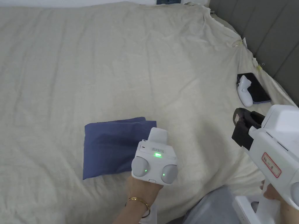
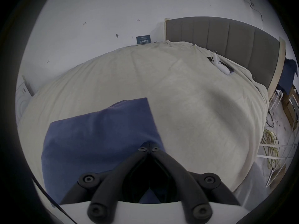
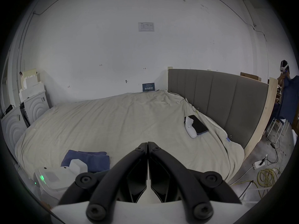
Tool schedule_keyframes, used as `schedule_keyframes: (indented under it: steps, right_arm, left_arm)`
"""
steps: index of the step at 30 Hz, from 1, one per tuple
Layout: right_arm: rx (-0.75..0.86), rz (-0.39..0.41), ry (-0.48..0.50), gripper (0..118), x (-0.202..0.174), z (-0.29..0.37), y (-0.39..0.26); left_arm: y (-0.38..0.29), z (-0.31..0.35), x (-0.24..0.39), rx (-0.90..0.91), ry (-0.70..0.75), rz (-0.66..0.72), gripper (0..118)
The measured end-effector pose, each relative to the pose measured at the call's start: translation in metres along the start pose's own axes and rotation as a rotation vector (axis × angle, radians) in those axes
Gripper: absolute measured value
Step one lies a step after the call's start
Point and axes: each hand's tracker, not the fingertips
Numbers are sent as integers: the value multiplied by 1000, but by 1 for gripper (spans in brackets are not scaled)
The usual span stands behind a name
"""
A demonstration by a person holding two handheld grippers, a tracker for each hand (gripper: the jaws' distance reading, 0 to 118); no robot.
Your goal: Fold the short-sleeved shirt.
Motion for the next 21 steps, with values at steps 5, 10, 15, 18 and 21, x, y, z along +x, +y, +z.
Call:
schedule_keyframes:
  steps: [5, 10, 15, 18, 21]
  right_arm:
    - [3, -1, -7, 0, 2, 1, 1]
    - [26, 8, 8, 0, -9, 4, 10]
    - [77, 27, 67, 0, -33, 3, 19]
    - [107, 53, 107, 0, -57, -3, 24]
    - [122, 57, 157, 0, -87, -15, 26]
  left_arm:
    - [19, 5, 0, -40, -219, 137, 0]
    - [57, 53, -34, 134, -310, 225, 0]
    - [68, 111, -108, 366, -150, 262, 0]
    - [58, 140, -142, 487, 68, 180, 0]
    - [43, 160, -171, 526, 149, 216, 0]
